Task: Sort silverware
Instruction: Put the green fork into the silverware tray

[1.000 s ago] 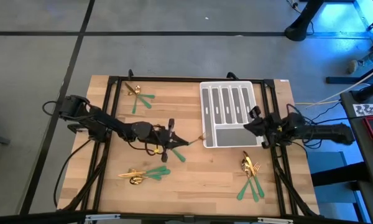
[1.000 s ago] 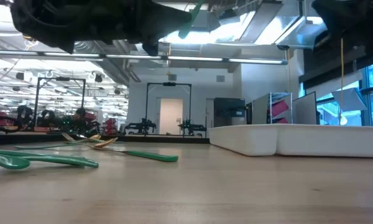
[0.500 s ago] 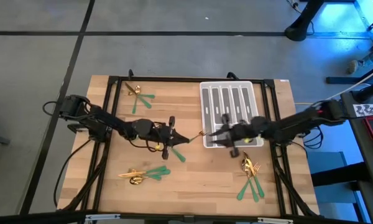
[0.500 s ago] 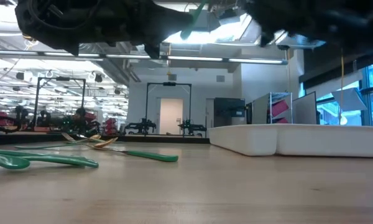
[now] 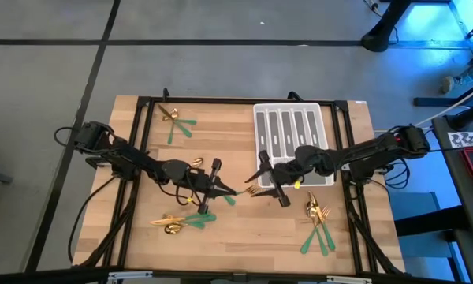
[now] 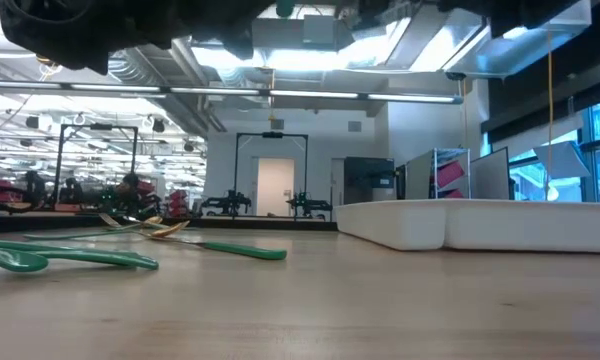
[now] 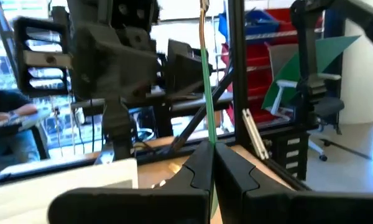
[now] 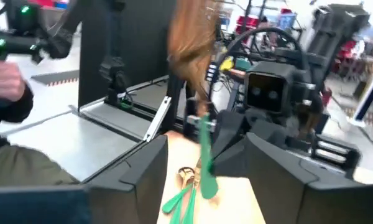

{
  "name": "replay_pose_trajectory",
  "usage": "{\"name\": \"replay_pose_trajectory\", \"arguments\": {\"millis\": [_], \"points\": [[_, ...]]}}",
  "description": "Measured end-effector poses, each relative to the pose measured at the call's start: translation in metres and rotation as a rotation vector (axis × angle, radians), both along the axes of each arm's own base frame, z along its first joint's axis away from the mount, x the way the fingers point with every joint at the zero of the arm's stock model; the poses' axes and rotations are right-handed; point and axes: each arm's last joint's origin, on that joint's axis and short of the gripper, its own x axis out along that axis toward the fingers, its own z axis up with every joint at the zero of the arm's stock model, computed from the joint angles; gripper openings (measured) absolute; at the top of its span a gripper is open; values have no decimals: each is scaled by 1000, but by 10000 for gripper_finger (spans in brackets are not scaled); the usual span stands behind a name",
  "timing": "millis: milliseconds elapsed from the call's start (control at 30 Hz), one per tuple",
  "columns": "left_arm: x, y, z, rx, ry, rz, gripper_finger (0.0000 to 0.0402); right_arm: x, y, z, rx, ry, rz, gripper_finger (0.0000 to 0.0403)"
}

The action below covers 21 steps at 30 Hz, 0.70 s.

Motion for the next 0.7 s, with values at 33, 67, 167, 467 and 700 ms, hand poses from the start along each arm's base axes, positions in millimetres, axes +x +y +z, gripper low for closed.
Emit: {"name": "replay_pose_trajectory", "arguments": {"millis": [33, 67, 167, 467, 700], "points": [[0, -1, 1, -1, -7, -4, 0, 0, 2, 0, -11, -11, 7, 193], [-1, -2, 2, -3, -16, -6, 0, 0, 5, 1, -16, -27, 16, 186], [-1, -3, 5, -1, -55, -9, 0, 4, 12, 0, -21, -104, 29, 169], [-3, -6, 10, -4, -108, -19, 0, 26, 18, -2, 68, -177, -78, 159], [-6, -14, 11, 39, -124, -37, 0, 40, 26, 2, 70, -177, 46, 152]]}}
